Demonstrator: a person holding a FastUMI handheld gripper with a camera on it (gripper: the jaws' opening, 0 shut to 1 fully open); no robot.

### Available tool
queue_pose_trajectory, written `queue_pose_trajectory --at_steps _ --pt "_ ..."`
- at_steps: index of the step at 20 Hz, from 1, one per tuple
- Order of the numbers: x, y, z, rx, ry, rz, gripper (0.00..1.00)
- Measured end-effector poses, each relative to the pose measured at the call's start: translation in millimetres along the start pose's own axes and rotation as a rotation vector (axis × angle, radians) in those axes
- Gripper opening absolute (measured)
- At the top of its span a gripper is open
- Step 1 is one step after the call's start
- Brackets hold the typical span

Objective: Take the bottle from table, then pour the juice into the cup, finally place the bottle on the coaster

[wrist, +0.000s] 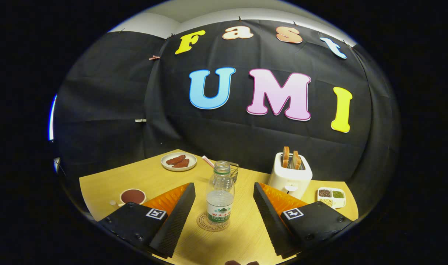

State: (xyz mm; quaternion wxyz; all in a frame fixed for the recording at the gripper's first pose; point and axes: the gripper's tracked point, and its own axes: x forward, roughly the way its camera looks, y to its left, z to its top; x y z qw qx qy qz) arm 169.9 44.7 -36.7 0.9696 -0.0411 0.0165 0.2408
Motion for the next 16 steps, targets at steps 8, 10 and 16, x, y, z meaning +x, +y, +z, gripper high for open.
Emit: queue_pose_trajectory --at_steps 8,10,16 --pt "-101.0 -54.9 97.2 0.034 -0.067 -0.272 0.98" --pt "-129.4 -68.0 107.7 0.052 -0.065 -0.357 0.98" --pt "-213.7 -59.2 99.0 0.059 -0.022 -0.499 0.98"
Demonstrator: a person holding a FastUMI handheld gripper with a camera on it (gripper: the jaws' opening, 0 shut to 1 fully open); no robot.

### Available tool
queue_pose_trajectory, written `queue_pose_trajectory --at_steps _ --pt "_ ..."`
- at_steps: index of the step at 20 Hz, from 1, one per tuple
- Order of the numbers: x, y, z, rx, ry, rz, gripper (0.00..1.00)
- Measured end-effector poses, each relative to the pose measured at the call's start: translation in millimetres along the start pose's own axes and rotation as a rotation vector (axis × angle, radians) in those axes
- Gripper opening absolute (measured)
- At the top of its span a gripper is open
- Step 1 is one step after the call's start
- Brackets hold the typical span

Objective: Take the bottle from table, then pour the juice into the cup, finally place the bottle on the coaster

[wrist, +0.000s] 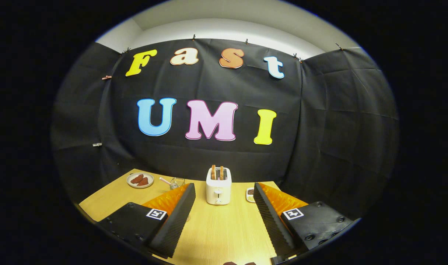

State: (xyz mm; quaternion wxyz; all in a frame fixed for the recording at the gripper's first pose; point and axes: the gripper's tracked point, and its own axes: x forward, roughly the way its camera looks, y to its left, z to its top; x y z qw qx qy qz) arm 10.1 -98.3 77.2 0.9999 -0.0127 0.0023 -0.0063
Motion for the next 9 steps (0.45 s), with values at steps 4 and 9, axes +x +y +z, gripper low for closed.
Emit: queue_pose_trajectory --at_steps 4,9 --pt "-25.9 10.2 -15.4 0.03 0.033 -0.02 0.98" --pt "-21.9 30.1 -16.2 0.045 0.028 0.027 0.98"
